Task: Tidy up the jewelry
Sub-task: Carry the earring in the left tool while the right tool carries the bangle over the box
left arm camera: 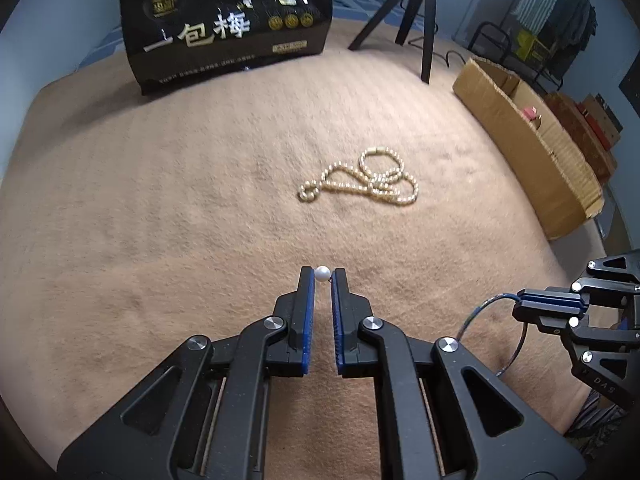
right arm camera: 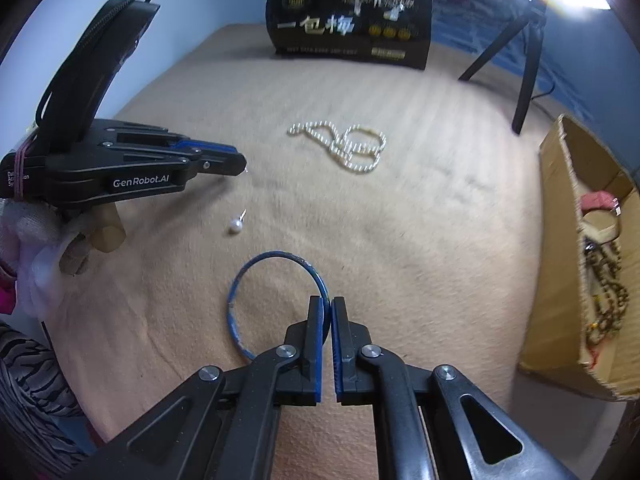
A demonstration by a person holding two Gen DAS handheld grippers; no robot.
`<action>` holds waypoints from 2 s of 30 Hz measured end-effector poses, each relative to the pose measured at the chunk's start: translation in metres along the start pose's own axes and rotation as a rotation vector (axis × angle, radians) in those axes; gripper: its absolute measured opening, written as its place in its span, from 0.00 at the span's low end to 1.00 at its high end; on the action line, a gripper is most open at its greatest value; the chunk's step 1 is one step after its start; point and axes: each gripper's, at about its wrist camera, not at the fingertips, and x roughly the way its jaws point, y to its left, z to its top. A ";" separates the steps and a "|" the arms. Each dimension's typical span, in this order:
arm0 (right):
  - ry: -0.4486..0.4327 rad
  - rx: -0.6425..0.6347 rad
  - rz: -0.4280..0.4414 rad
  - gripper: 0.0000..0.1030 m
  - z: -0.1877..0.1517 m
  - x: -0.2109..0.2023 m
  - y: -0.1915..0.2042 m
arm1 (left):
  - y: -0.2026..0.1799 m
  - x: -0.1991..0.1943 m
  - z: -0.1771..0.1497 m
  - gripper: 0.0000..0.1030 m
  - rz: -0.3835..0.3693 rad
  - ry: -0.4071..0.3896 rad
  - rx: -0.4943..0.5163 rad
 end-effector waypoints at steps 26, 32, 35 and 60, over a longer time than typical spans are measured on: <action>-0.272 0.167 -0.141 0.01 0.009 -0.095 -0.069 | -0.064 -0.044 0.034 0.06 -0.113 -0.143 0.031; -0.312 0.250 -0.186 0.01 0.002 -0.117 -0.105 | -0.093 -0.043 0.042 0.06 -0.147 -0.161 0.054; -0.323 0.296 -0.205 0.01 -0.003 -0.124 -0.125 | -0.111 -0.040 0.047 0.06 -0.165 -0.169 0.070; -0.283 0.454 -0.343 0.01 -0.038 -0.125 -0.211 | -0.230 -0.002 0.069 0.06 -0.274 -0.136 0.172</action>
